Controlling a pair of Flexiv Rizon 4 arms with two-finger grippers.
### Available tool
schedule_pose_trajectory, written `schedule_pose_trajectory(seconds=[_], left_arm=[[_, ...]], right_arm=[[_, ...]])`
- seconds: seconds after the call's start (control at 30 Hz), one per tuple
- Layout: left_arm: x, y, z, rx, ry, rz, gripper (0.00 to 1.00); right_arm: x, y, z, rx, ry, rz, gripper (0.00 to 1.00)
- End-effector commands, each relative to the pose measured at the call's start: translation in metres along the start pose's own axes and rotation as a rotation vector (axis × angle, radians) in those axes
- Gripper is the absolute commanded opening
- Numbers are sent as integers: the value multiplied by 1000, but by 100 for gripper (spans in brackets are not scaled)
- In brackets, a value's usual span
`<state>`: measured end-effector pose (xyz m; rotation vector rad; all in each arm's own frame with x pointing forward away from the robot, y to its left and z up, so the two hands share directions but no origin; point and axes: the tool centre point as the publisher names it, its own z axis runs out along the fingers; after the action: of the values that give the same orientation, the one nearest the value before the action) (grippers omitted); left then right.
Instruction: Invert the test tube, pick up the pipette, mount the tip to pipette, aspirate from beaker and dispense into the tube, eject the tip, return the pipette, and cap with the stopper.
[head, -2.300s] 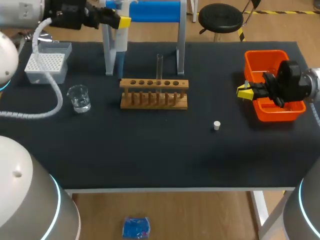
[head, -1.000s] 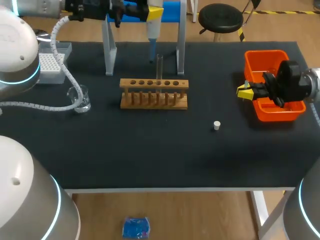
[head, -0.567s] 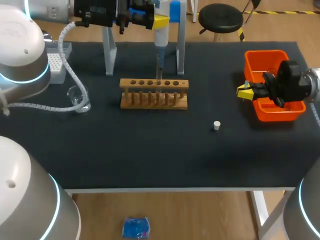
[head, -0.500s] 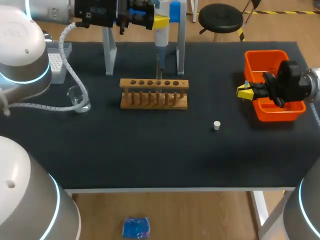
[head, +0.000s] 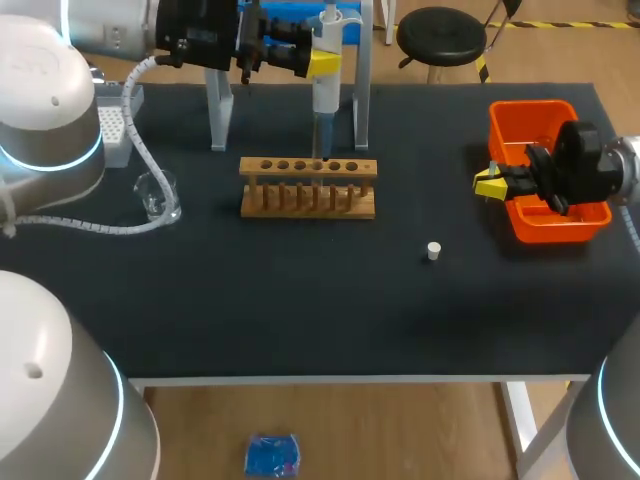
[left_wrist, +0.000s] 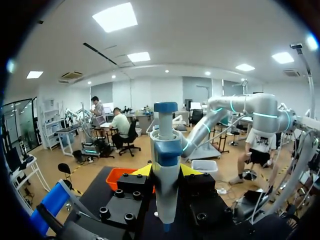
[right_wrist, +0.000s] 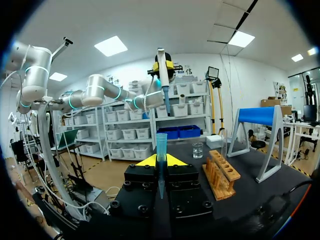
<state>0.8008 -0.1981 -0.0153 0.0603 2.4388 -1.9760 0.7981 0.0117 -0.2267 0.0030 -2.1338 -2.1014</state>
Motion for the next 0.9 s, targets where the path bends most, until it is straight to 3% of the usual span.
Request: schedule_pose_trajectory(seconds=[0.03, 0.9], left_arm=[[-2, 2, 2, -1, 7, -1, 0], [-1, 1, 1, -5, -1, 1, 0]], right_arm=[[0, 0, -1, 0, 3, 0, 0], [0, 0, -1, 0, 3, 0, 0]])
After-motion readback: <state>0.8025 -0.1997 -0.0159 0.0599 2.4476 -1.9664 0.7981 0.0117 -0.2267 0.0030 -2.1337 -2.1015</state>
